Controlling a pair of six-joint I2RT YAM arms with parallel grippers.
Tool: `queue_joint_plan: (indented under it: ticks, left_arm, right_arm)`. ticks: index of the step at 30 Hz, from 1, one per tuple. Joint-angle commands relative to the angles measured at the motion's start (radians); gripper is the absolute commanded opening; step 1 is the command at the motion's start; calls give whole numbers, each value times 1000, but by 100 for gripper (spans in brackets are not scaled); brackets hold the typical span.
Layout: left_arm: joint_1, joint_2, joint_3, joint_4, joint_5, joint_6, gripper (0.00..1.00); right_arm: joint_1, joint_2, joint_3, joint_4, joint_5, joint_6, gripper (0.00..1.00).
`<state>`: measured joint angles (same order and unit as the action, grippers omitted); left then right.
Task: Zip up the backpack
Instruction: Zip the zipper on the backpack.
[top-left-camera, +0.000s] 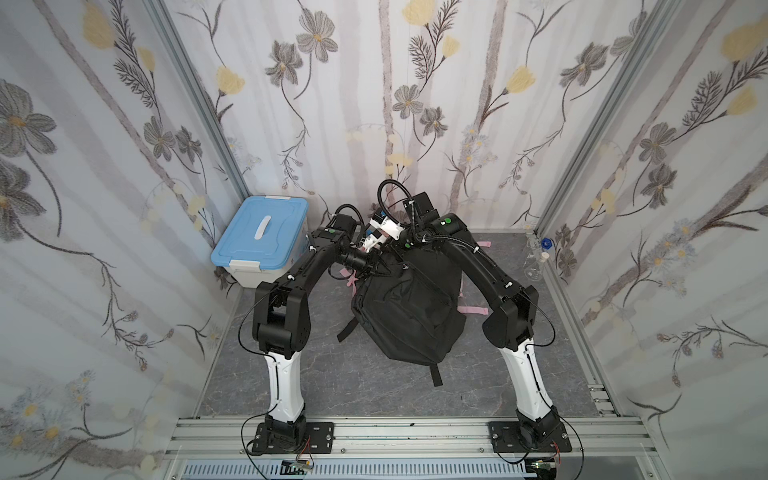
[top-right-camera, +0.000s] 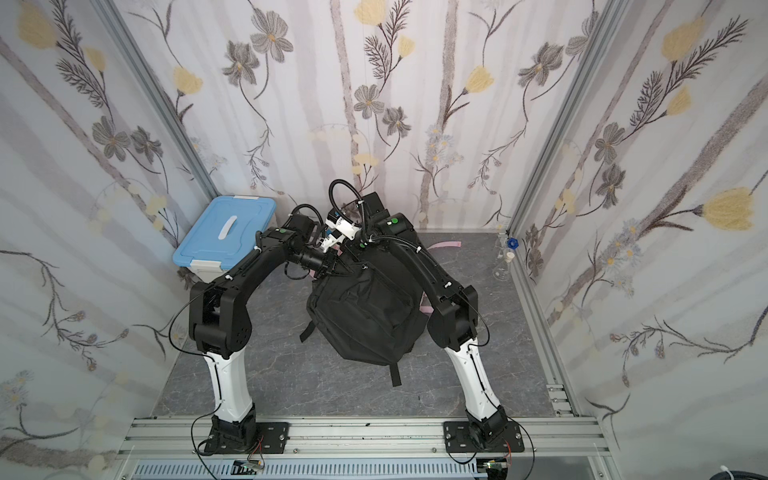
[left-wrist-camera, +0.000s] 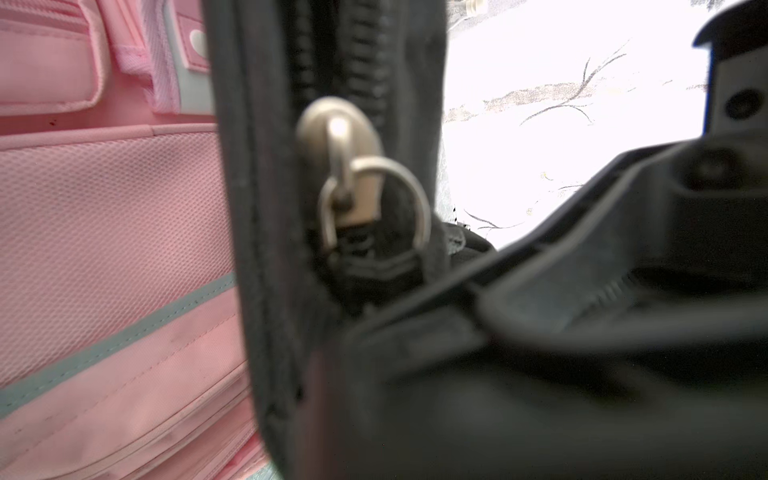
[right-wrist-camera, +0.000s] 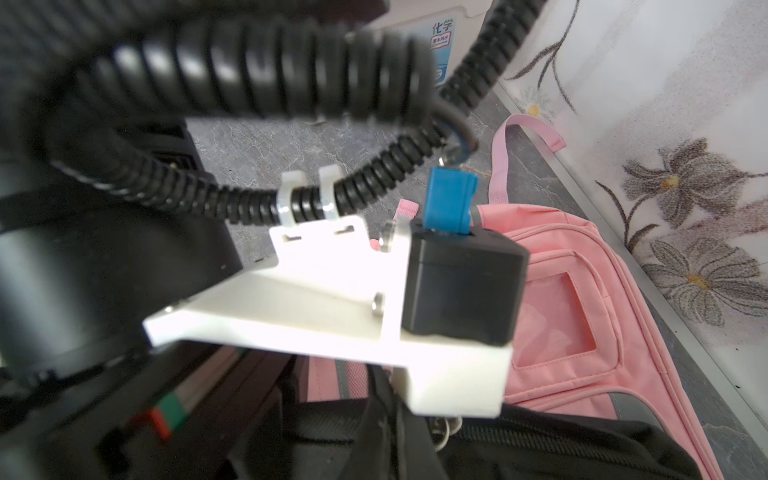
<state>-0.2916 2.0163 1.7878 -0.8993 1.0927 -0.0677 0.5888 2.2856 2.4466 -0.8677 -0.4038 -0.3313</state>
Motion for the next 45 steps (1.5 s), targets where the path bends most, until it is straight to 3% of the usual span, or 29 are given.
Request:
queue_joint_plan:
  ticks: [1, 20, 45]
  left_arm:
    - [-2, -16, -8, -9, 83, 17, 0]
    - [-2, -30, -49, 30, 40, -9, 0]
    - [13, -75, -159, 111, -37, -50, 0]
  right_arm:
    - [-4, -1, 3, 40, 32, 23, 0]
    - [-125, 33, 59, 179, -4, 190, 0]
    - [-252, 144, 98, 236, 77, 287, 0]
